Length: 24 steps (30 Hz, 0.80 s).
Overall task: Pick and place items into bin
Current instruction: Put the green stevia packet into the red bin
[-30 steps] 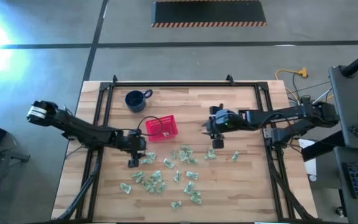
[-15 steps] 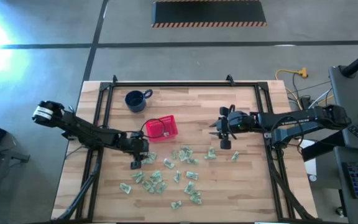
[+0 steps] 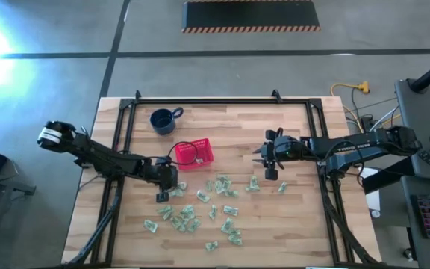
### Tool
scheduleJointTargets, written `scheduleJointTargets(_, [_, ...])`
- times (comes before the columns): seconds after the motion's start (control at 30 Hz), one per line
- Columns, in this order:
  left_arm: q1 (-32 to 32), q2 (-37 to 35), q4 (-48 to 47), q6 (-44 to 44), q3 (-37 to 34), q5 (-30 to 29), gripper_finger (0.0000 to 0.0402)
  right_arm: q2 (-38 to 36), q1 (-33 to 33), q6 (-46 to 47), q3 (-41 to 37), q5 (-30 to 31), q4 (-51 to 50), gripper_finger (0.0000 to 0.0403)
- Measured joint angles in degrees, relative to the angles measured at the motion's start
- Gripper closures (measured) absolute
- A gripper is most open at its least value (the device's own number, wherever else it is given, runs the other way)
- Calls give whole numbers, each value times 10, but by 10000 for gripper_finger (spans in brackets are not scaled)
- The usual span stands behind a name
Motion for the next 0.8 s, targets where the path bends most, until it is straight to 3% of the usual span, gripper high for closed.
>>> scheduleJointTargets(0.27, [0, -20, -13, -15, 0, 28, 397, 0, 0, 0, 0, 0, -1, 292])
scheduleJointTargets(0.4, [-1, -62, -13, -24, 2, 59, 399, 0, 0, 0, 0, 0, -1, 299])
scheduleJointTargets(0.5, [-1, -102, -12, 0, 12, 48, 399, 0, 0, 0, 0, 0, 2, 304])
scheduleJointTargets(0.57, [-1, -126, -11, 32, 21, 6, 399, 0, 0, 0, 0, 0, 8, 307])
scheduleJointTargets(0.8, [2, -160, 7, 134, 35, -228, 399, 0, 0, 0, 0, 0, 12, 318])
